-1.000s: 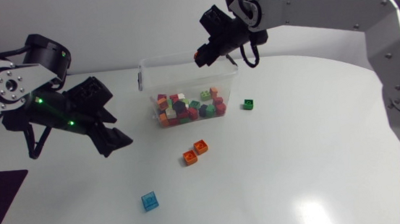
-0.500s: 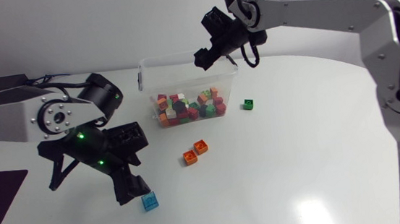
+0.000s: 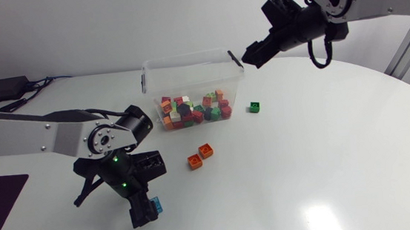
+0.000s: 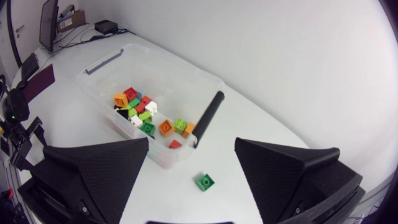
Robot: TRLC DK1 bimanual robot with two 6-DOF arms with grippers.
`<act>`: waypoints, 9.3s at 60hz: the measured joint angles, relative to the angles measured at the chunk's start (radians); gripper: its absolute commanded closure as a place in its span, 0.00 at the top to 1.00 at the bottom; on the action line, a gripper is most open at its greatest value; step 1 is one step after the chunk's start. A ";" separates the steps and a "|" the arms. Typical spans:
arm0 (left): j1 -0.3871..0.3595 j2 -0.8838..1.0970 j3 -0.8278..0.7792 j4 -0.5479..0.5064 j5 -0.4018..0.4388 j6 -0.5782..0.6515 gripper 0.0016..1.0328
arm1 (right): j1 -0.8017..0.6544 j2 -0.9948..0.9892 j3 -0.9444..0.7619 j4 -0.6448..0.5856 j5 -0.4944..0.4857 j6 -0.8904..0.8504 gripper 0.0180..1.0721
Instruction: Place the duplo bricks in the container
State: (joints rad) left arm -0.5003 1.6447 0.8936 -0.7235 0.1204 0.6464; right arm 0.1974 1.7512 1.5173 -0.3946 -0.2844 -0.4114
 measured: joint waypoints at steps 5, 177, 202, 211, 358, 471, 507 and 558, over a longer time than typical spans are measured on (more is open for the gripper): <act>-0.009 0.017 0.000 0.011 -0.003 -0.007 0.89 | -0.031 -0.022 -0.053 0.004 -0.014 -0.016 0.95; 0.214 0.253 0.711 0.467 0.012 -0.297 0.82 | 0.017 -0.056 -0.161 -0.122 -0.203 -0.331 0.29; 0.253 0.124 0.558 0.567 -0.006 -0.306 0.95 | 0.176 -0.011 0.083 -0.137 -0.107 -0.169 0.29; 0.274 -0.092 0.415 0.566 0.025 -0.293 0.95 | 0.193 0.088 0.207 -0.134 -0.091 -0.122 0.29; -0.039 0.368 0.367 0.242 0.051 0.010 0.38 | 0.202 -0.037 -0.245 -0.093 -0.002 -0.134 0.95; 0.272 -0.201 0.282 0.400 0.213 -0.101 0.38 | 0.428 0.403 -0.022 -0.151 0.226 0.296 0.31; 0.259 0.192 0.680 0.490 0.213 -0.259 0.40 | 0.298 0.052 -0.061 -0.179 0.190 0.250 0.31; 0.257 0.280 0.760 0.505 0.049 -0.333 0.96 | 0.259 0.027 0.194 -0.121 0.164 0.224 0.31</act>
State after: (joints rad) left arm -0.2428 1.9251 1.6531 -0.2180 0.1696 0.3138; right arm 0.4561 1.7782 1.7115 -0.5156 -0.1200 -0.1871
